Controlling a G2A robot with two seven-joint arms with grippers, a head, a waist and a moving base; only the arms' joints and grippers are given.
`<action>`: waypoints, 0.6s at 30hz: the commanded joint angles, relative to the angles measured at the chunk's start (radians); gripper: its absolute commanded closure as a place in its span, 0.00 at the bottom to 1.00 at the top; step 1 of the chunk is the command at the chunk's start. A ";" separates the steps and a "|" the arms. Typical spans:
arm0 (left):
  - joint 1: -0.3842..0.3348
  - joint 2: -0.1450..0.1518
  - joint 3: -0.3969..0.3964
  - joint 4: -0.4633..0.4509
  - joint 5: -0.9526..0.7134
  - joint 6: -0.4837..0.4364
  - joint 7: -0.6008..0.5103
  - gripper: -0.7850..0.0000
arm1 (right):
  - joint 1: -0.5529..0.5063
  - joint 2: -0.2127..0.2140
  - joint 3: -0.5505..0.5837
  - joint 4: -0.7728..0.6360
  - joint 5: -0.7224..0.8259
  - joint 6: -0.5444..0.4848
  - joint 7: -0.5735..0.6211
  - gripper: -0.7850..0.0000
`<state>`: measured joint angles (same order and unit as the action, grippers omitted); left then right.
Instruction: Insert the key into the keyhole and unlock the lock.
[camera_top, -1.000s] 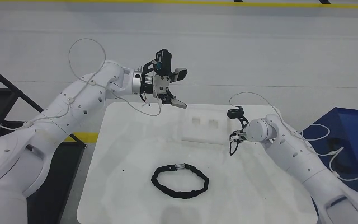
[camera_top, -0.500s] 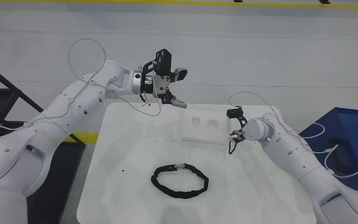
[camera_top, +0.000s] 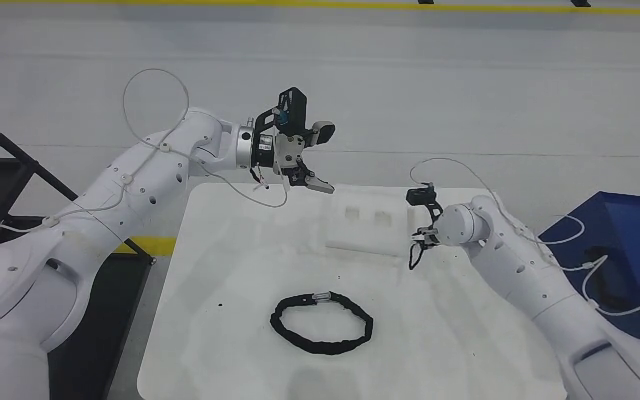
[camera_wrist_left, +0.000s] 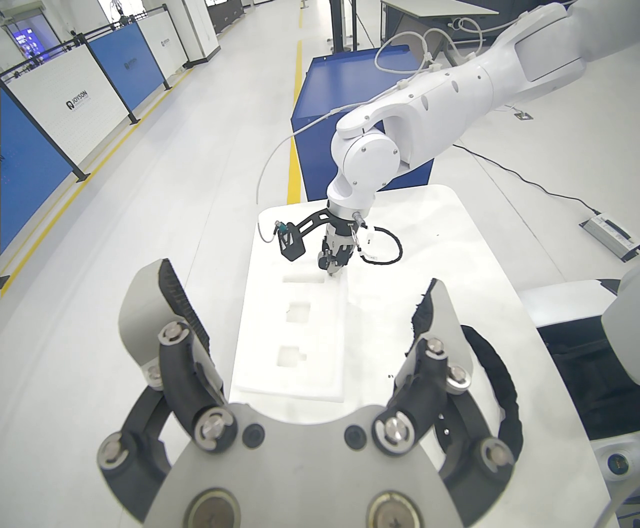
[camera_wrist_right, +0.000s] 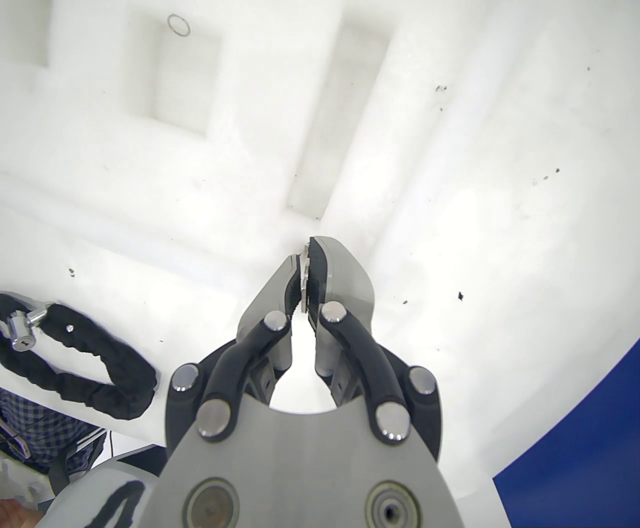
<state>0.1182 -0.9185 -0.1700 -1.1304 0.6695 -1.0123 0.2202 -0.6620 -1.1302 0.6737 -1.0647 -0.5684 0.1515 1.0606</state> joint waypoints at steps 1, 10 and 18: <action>0.000 0.000 0.000 0.000 0.000 0.000 0.000 0.00 | -0.004 0.007 0.014 -0.026 -0.013 0.009 0.016 1.00; 0.000 0.000 0.000 0.000 0.000 0.000 0.000 0.00 | -0.087 0.062 0.149 -0.226 -0.013 0.015 0.082 1.00; 0.000 0.000 0.000 0.000 0.000 0.000 0.000 0.00 | -0.231 0.114 0.347 -0.421 0.160 -0.070 0.098 1.00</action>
<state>0.1182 -0.9185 -0.1700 -1.1304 0.6695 -1.0123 0.2202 -0.8781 -1.0204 0.9985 -1.4641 -0.4315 0.0894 1.1559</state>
